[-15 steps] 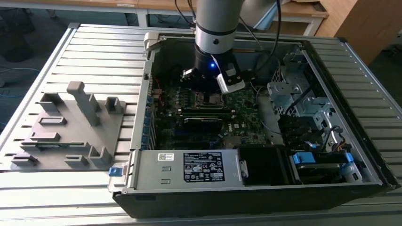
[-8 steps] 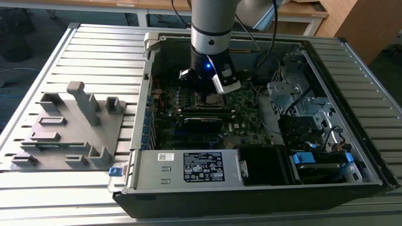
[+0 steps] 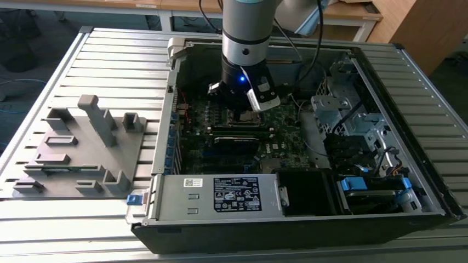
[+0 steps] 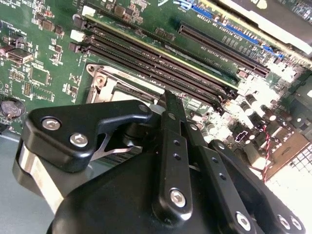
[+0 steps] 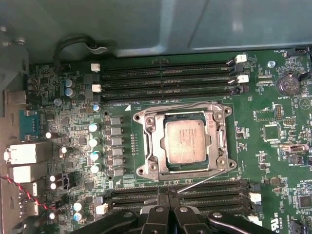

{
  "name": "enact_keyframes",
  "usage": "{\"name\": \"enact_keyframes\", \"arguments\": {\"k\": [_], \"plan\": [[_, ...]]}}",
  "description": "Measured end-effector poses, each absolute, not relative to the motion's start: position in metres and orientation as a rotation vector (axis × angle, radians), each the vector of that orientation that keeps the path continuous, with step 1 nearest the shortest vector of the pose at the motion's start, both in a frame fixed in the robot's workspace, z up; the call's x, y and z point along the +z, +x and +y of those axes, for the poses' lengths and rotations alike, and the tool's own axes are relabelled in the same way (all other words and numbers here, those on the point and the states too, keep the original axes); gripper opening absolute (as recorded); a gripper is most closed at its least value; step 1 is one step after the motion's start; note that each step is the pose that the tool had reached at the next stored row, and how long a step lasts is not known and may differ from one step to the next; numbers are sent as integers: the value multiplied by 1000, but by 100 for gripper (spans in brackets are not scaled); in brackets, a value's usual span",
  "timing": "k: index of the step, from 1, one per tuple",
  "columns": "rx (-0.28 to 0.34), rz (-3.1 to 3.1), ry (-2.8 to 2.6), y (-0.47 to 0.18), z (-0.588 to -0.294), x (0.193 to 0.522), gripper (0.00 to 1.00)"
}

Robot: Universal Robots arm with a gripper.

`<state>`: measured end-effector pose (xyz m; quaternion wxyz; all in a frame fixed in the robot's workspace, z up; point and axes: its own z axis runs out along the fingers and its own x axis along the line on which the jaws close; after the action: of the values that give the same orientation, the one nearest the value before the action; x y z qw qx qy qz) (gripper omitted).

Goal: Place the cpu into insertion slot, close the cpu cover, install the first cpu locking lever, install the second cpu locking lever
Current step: 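Install the second cpu locking lever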

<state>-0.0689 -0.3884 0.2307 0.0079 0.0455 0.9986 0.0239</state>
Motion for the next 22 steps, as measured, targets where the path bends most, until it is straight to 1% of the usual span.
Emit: {"name": "enact_keyframes", "arguments": {"k": [22], "plan": [[74, 3122, 142, -71, -389, 222, 10]]}}
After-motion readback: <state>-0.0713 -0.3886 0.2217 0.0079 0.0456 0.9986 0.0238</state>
